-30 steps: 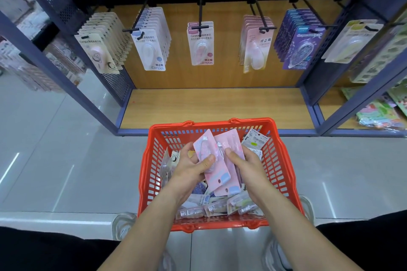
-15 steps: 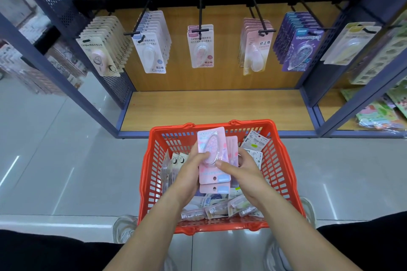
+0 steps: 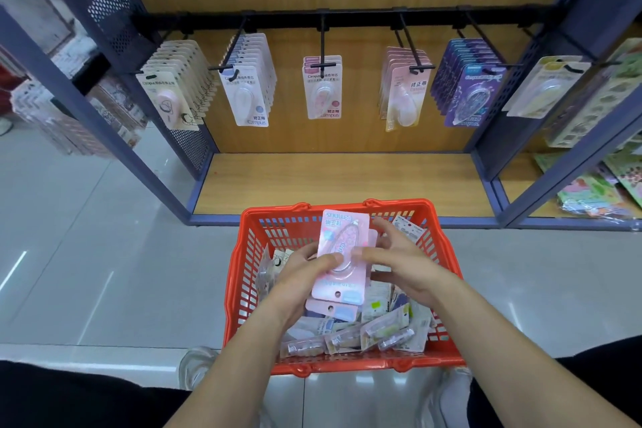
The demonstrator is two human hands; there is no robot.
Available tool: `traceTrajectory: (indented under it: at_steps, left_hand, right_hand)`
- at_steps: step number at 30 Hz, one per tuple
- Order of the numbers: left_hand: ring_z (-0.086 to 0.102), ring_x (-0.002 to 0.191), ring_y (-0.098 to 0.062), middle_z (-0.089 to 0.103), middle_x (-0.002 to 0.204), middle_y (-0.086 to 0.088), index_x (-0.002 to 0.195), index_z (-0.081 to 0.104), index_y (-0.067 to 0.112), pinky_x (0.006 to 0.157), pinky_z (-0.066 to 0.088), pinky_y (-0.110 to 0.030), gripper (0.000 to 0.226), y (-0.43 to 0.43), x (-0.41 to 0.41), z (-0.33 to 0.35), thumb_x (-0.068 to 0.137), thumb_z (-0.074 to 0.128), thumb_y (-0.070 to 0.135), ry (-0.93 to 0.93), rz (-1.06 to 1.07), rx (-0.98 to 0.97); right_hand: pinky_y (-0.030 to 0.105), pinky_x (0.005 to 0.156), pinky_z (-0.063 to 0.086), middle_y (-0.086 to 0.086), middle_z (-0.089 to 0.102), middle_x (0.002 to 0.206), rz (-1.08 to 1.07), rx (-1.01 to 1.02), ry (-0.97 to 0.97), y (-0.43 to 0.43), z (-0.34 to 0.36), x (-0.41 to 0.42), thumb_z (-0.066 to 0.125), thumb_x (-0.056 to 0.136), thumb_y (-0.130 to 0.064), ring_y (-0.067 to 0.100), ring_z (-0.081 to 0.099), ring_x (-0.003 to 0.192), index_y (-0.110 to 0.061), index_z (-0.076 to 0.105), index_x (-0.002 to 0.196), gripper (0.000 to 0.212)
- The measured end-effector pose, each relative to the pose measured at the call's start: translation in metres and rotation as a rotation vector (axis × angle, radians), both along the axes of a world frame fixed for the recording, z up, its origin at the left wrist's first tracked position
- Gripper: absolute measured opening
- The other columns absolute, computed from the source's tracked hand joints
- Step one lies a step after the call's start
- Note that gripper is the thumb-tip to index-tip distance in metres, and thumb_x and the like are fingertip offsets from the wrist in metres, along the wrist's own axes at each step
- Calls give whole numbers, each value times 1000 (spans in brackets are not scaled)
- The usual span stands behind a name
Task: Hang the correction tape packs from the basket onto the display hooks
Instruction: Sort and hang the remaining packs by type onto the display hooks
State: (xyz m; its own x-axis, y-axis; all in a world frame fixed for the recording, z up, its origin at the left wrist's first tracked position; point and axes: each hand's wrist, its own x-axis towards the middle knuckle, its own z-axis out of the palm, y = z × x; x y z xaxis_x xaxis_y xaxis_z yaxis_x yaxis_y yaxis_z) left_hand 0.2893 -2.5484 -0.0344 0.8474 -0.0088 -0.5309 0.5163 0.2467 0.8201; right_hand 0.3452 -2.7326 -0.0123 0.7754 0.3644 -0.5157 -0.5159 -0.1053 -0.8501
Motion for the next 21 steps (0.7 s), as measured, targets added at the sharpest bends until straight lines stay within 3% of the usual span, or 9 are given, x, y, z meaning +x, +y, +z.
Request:
traceTrajectory:
  at_steps: [4,7,10,16,19,21]
  left_hand:
    - [74,96,-34,77,110,-14,123,68,16,80,56,-41,72,3,0,4,56,83,37,-29,-80,55]
    - [75,94,-31,78,109,-9,123,67,21,76,56,-38,68,5,0,12,58,85,31,-40,-125,77]
    - [75,99,-26,75,118,-2,129,64,26,76,58,-37,66,6,0,19,66,83,24,-97,-116,103]
    - [75,101,-26,69,126,1,134,61,32,86,62,-47,79,14,4,20,62,93,23,-144,-41,189]
    - [74,102,-20,68,126,4,132,62,34,87,62,-46,72,16,5,21,70,93,15,-155,-97,264]
    - [72,105,-15,68,124,7,128,64,37,87,62,-43,70,16,6,22,66,95,23,-174,-178,317]
  right_hand:
    - [31,87,54,1,64,121,145,-154,-93,-3,25,21,85,83,-24,16,68,106,-29,43,148,78]
    - [29,76,58,3,71,115,314,-273,-102,-7,38,32,85,82,-27,13,70,87,-32,58,132,57]
    - [33,78,56,3,75,104,422,-302,-99,-14,41,37,84,83,-28,13,69,79,-28,67,121,41]
    - [36,80,57,-4,75,102,324,-248,-72,-19,26,29,85,82,-19,16,72,81,-31,62,125,50]
    - [36,78,58,-2,76,106,420,-260,-65,-25,23,32,91,73,-22,20,74,93,-29,63,124,58]
    - [34,81,56,0,75,107,530,-312,-88,-27,29,36,90,75,-15,15,71,93,-23,64,121,53]
